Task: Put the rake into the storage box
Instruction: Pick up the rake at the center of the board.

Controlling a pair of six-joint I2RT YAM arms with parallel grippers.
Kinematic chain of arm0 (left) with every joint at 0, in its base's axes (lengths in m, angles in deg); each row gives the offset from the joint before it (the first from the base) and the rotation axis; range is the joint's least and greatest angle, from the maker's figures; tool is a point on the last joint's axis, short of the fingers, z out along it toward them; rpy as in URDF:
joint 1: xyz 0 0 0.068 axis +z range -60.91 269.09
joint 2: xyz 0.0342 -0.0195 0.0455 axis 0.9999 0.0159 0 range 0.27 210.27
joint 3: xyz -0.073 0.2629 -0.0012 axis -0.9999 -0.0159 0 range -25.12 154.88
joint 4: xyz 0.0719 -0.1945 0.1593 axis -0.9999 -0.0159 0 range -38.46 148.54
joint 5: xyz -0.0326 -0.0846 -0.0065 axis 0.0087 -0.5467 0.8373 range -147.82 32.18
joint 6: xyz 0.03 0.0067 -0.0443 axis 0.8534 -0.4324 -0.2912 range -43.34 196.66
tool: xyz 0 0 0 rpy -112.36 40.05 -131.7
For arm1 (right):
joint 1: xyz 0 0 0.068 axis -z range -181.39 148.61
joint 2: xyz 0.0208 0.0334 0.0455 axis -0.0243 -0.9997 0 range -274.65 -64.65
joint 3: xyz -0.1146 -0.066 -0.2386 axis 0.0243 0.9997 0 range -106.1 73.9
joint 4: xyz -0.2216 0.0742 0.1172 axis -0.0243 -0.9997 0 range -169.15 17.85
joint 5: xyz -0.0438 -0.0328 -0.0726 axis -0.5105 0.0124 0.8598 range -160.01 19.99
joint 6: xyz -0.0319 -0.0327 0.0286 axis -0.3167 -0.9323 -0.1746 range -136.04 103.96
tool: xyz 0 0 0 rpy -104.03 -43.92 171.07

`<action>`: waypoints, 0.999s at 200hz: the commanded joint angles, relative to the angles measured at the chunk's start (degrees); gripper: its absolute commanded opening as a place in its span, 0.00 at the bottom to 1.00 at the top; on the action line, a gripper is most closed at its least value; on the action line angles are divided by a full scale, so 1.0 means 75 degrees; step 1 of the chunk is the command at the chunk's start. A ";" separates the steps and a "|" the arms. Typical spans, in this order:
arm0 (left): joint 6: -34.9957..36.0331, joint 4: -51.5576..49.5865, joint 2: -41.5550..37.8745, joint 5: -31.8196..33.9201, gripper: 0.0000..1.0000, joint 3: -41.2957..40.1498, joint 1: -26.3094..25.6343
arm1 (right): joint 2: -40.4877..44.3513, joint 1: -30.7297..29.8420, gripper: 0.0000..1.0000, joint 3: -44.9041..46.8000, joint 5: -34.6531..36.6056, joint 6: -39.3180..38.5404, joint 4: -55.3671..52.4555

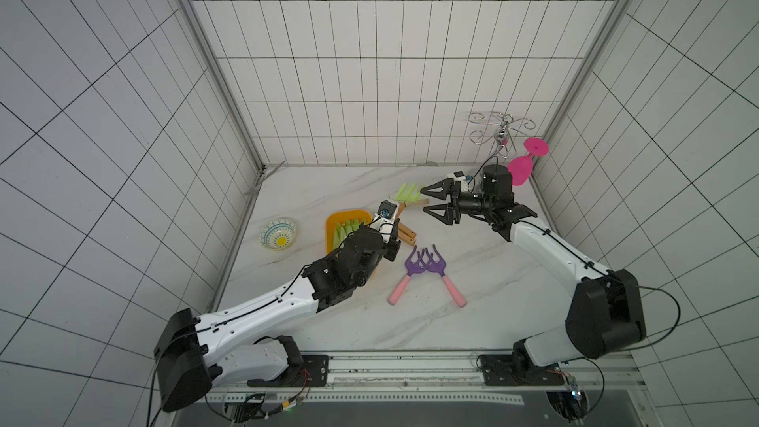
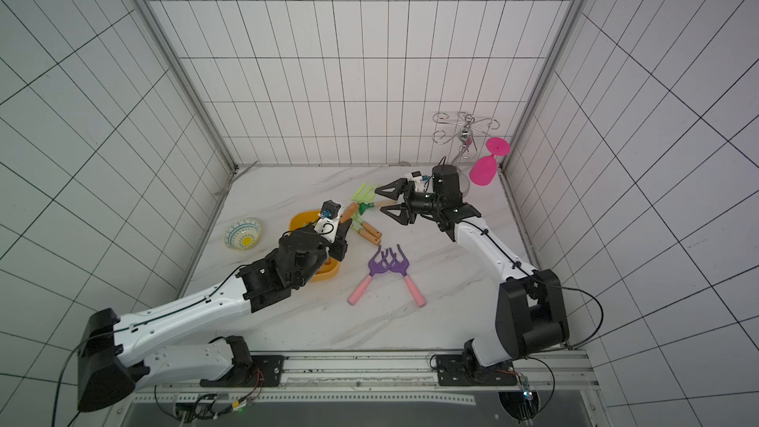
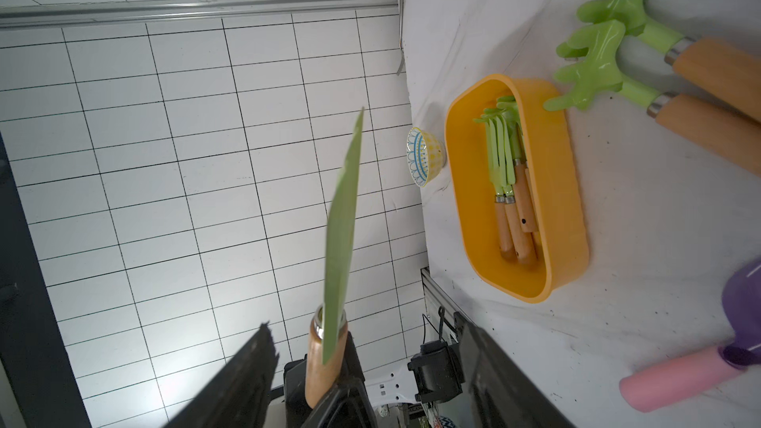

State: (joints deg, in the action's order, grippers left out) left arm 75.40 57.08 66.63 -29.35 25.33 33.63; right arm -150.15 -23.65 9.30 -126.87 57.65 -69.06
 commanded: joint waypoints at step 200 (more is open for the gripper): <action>0.1304 0.1780 0.1367 0.2446 0.00 0.0081 -0.1072 | -0.0745 -0.0981 0.39 -0.0767 -0.0033 0.0913 0.1344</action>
State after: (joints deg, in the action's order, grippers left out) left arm 84.43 69.10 76.16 -13.44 24.57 26.24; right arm -155.96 -30.67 5.98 -127.17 67.42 -56.99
